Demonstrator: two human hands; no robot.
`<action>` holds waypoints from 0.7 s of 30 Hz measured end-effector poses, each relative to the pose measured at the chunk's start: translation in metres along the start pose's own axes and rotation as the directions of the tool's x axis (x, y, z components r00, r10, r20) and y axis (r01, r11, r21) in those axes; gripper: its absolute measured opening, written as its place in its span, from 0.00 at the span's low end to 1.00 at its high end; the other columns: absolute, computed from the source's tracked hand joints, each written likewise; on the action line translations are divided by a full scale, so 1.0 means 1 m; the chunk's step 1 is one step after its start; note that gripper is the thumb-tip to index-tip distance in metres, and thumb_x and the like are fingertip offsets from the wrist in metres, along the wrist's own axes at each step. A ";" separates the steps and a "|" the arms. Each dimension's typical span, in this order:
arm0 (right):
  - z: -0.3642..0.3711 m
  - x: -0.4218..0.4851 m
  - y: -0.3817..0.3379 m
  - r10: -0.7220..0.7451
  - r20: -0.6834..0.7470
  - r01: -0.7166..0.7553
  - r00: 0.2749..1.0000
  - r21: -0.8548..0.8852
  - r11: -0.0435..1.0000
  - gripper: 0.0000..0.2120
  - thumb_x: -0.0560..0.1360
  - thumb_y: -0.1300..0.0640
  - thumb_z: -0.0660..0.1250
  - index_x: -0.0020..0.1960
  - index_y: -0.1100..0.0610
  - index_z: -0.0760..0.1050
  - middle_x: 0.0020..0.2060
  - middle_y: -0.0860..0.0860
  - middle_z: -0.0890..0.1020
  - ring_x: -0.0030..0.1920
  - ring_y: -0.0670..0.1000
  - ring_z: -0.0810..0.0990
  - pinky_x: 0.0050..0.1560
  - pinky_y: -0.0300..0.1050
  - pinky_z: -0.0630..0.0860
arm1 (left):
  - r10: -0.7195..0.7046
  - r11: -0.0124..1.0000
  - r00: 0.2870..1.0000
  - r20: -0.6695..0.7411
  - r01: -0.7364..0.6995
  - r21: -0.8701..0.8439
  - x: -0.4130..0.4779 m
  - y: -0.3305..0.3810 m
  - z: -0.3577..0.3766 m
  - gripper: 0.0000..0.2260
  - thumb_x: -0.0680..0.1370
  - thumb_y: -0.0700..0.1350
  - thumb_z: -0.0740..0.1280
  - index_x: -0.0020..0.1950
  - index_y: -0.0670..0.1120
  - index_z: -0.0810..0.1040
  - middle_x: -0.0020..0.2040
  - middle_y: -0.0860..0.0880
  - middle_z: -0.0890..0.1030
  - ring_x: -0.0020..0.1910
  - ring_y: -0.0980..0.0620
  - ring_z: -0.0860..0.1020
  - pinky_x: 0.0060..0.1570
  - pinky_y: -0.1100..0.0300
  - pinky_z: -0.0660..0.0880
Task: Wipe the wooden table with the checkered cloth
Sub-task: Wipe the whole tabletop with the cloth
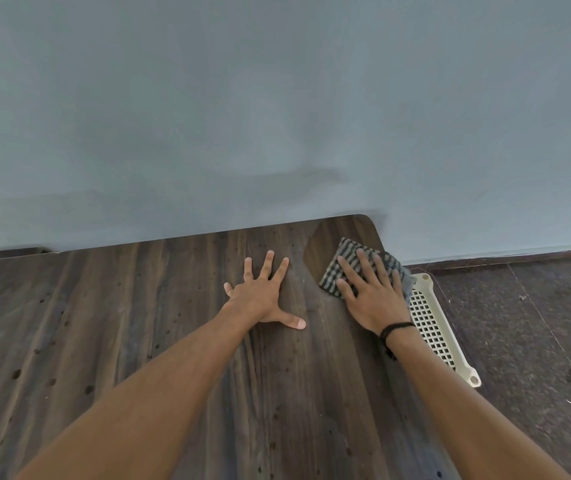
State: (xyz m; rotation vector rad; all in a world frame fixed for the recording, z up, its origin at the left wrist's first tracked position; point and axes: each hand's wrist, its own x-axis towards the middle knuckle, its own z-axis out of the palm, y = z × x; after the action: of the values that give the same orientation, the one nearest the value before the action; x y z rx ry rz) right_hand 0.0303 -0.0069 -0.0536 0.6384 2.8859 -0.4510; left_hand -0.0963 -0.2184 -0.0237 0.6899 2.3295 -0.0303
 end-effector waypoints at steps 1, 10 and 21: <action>-0.004 0.003 0.000 0.048 0.007 -0.048 0.999 0.016 0.999 0.27 0.83 0.35 0.43 0.81 0.34 0.43 0.82 0.44 0.40 0.81 0.51 0.36 0.78 0.59 0.33 | 0.001 1.000 1.000 0.000 -0.001 -0.002 -0.001 0.000 -0.002 0.65 0.54 0.78 0.70 0.74 0.64 0.27 0.73 0.58 0.23 0.75 0.38 0.29 0.66 0.22 0.49; 0.007 -0.046 0.005 0.036 -0.026 -0.035 0.999 0.023 0.999 0.27 0.84 0.36 0.42 0.81 0.34 0.41 0.82 0.44 0.40 0.81 0.51 0.35 0.78 0.59 0.34 | 0.008 1.000 0.992 0.124 -0.011 0.029 -0.012 0.002 -0.011 0.66 0.57 0.75 0.73 0.75 0.60 0.26 0.72 0.56 0.21 0.74 0.37 0.27 0.67 0.23 0.46; -0.003 -0.022 -0.015 0.119 0.028 -0.120 0.993 0.066 0.991 0.27 0.85 0.38 0.42 0.82 0.37 0.40 0.82 0.48 0.37 0.81 0.55 0.34 0.77 0.62 0.31 | -0.013 0.996 0.998 0.064 0.007 0.087 -0.029 0.011 0.001 0.68 0.56 0.70 0.77 0.76 0.57 0.27 0.74 0.52 0.23 0.75 0.37 0.30 0.68 0.26 0.49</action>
State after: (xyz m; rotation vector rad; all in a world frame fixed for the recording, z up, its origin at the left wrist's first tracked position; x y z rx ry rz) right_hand 0.0432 -0.0268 -0.0423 0.8055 2.8006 -0.5373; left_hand -0.0725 -0.2230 -0.0049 0.7094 2.2803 -0.1564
